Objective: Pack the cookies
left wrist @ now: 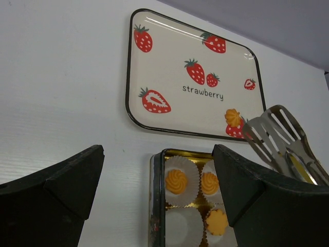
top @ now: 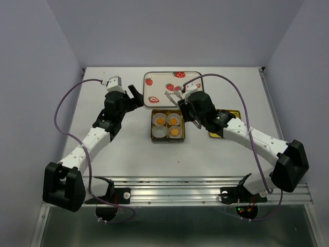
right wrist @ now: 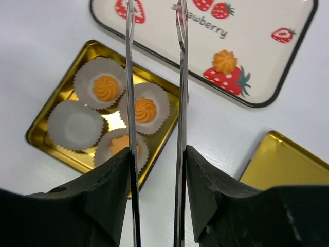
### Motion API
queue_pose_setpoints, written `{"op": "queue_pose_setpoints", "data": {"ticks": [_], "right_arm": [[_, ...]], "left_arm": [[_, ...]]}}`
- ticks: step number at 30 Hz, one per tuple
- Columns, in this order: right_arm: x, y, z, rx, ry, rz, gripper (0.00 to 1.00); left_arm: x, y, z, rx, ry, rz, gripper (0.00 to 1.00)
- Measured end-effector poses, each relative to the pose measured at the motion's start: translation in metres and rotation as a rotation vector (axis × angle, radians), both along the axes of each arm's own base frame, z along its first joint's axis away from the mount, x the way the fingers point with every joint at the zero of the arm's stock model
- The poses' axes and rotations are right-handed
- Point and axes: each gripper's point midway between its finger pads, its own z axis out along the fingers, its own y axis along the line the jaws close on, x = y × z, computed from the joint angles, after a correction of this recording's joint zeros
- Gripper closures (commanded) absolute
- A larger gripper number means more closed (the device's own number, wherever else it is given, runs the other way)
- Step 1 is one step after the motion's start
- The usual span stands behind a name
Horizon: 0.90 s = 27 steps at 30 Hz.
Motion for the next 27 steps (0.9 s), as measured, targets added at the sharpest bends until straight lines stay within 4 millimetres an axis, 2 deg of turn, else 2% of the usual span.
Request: {"op": "queue_pose_setpoints", "data": {"ticks": [2, 4, 5, 8, 11, 17, 24, 27], "right_arm": [[0.009, -0.011, -0.003, 0.001, 0.006, -0.052, 0.50], [0.026, -0.033, -0.010, -0.008, 0.020, -0.140, 0.50], [0.030, -0.038, -0.013, -0.008, 0.027, -0.160, 0.50], [0.052, -0.064, -0.032, -0.017, 0.070, -0.260, 0.50], [0.063, -0.082, -0.050, -0.036, 0.111, -0.311, 0.49], [0.067, -0.088, -0.073, -0.043, 0.181, -0.303, 0.43], [0.071, -0.085, -0.100, -0.054, 0.254, -0.279, 0.42], [0.071, -0.084, -0.106, -0.060, 0.267, -0.275, 0.42]], "left_arm": [[0.000, 0.000, 0.000, 0.000, 0.000, 0.000, 0.01], [0.000, 0.000, 0.000, 0.000, 0.001, 0.000, 0.01], [0.000, 0.000, -0.001, 0.001, 0.002, 0.000, 0.01], [0.000, 0.000, -0.001, 0.001, 0.003, 0.001, 0.01], [0.001, 0.000, -0.001, 0.003, 0.003, 0.000, 0.01], [0.001, 0.000, -0.004, 0.007, 0.009, 0.000, 0.01], [0.002, 0.000, -0.009, 0.016, 0.022, -0.001, 0.01], [0.002, 0.001, -0.009, 0.020, 0.022, 0.000, 0.01]]}}
